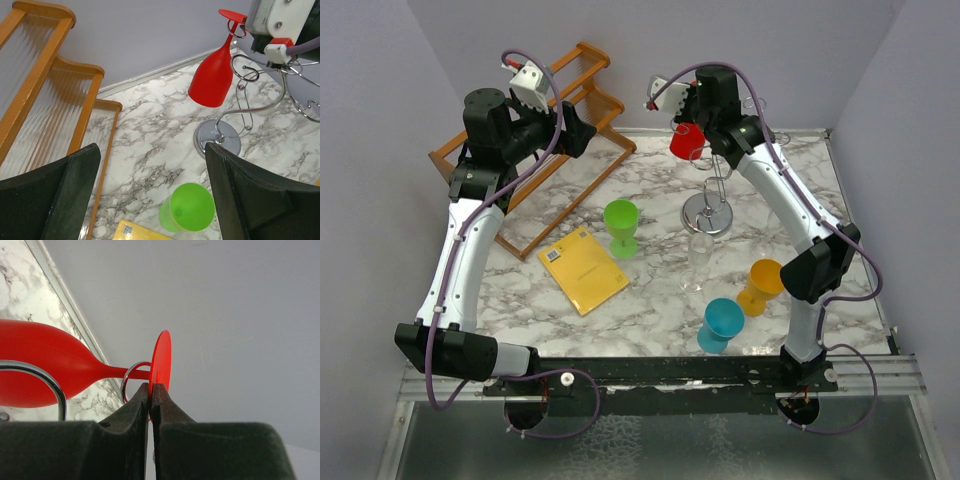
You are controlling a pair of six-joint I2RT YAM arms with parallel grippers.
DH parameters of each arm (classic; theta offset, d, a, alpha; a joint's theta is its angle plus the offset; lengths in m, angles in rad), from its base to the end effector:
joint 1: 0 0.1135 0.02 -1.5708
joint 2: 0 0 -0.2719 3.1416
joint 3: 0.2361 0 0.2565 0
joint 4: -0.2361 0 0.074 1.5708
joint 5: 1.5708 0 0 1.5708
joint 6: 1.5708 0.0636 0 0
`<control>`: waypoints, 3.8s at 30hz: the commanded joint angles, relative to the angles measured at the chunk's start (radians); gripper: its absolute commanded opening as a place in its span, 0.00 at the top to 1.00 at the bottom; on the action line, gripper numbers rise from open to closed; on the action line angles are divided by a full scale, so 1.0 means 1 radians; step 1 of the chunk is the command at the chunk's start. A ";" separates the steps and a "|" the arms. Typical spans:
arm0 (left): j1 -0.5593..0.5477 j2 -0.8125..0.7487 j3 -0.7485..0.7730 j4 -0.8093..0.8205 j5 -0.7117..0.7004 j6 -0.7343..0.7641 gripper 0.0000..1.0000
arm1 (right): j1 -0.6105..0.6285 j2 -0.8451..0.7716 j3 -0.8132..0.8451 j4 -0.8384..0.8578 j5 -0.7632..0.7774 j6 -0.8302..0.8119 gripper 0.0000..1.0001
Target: Place the wine glass upside down on the wine glass rack
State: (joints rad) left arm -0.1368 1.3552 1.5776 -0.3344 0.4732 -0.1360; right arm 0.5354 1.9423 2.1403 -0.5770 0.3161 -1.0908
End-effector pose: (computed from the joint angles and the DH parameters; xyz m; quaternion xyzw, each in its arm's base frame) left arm 0.3147 -0.0726 0.4780 0.1565 0.7247 -0.2612 0.6181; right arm 0.4198 0.2260 0.4250 -0.5330 0.6259 -0.2772 0.4973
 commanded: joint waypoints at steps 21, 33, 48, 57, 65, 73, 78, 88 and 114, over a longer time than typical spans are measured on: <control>0.004 -0.066 -0.150 0.059 -0.057 0.115 0.11 | 0.009 -0.083 -0.029 -0.087 -0.082 0.136 0.81; 0.005 -0.066 -0.218 0.079 -0.063 0.144 0.11 | 0.011 -0.117 -0.038 -0.098 -0.138 0.180 0.75; -0.005 -0.005 -0.257 0.027 0.065 0.176 0.15 | 0.011 -0.228 -0.111 -0.098 -0.228 0.280 0.62; -0.137 0.074 -0.229 -0.202 0.048 0.423 0.16 | 0.011 -0.406 -0.271 -0.011 -0.251 0.447 0.59; -0.248 0.197 -0.143 -0.291 -0.134 0.494 0.21 | 0.008 -0.504 -0.306 -0.017 -0.236 0.526 0.54; -0.269 0.333 -0.040 -0.404 -0.196 0.520 0.41 | -0.016 -0.541 -0.341 -0.022 -0.243 0.537 0.51; -0.271 0.411 0.040 -0.469 -0.168 0.538 0.65 | -0.050 -0.560 -0.347 -0.033 -0.277 0.550 0.49; -0.270 0.401 0.089 -0.503 -0.096 0.523 1.00 | -0.121 -0.570 -0.346 -0.058 -0.339 0.566 0.45; -0.216 0.062 0.421 -0.144 -0.201 0.132 1.00 | -0.229 -0.539 -0.223 -0.063 -0.812 0.802 0.09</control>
State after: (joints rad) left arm -0.3557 1.4094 1.8988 -0.6174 0.2924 0.0925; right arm 0.3084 1.3823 1.8767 -0.6910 -0.3607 -0.3981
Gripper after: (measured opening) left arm 0.019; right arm 0.916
